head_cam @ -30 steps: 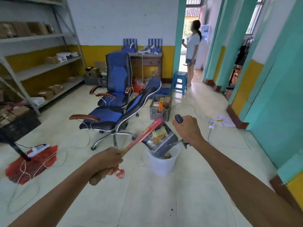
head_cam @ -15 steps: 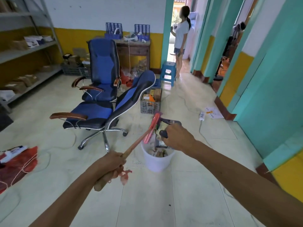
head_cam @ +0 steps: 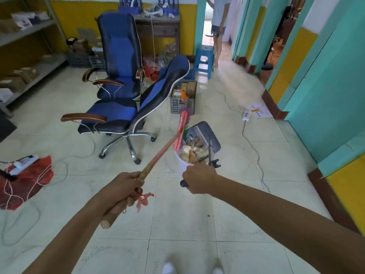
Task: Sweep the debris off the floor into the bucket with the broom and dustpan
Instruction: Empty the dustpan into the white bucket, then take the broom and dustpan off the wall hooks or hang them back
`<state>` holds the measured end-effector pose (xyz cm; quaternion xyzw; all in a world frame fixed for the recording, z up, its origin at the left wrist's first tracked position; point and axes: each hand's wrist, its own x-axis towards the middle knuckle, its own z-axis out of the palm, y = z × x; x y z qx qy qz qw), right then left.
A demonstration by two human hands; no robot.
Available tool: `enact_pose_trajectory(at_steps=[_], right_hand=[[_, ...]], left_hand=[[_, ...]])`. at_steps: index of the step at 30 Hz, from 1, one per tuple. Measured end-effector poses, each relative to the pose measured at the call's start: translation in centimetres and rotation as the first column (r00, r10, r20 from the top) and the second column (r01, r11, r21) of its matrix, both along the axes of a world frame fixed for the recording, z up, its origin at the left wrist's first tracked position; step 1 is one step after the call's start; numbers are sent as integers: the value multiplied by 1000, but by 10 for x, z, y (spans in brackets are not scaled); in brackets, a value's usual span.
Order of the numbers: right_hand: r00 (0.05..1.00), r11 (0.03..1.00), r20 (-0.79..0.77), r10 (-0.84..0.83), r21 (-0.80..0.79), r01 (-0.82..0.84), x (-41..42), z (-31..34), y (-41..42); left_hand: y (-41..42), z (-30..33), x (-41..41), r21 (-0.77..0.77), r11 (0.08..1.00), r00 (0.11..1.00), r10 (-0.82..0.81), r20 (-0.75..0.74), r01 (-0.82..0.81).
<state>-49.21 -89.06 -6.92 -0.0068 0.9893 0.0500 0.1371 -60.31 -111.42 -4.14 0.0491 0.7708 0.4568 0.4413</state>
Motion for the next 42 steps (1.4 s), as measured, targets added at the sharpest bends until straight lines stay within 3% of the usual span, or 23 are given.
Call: enact_pose_trajectory(at_steps=[8, 14, 28, 31, 34, 38, 42], right_hand=[[973, 988, 201, 118, 74, -135, 8, -11, -17], [968, 981, 187, 168, 68, -184, 0, -10, -20], [988, 988, 58, 145, 50, -148, -42, 15, -19], [996, 997, -81, 31, -61, -36, -59, 43, -4], [965, 981, -213, -152, -156, 120, -79, 86, 24], [864, 900, -316, -393, -326, 290, -89, 130, 60], [739, 811, -385, -553, -451, 372, -82, 168, 98]], left_hand=[[-11, -4, 2, -3, 1000, 998, 14, 56, -13], [-19, -5, 0, -14, 999, 996, 35, 88, -34], [-1, -1, -11, -75, 994, 996, -83, 20, 84], [12, 20, -17, -15, 986, 981, -165, 99, 167], [36, 57, -22, 149, 963, 951, -249, 185, 223], [80, 109, -34, 317, 915, 965, -264, -3, 251], [134, 147, -44, 363, 869, 915, -207, -347, 335]])
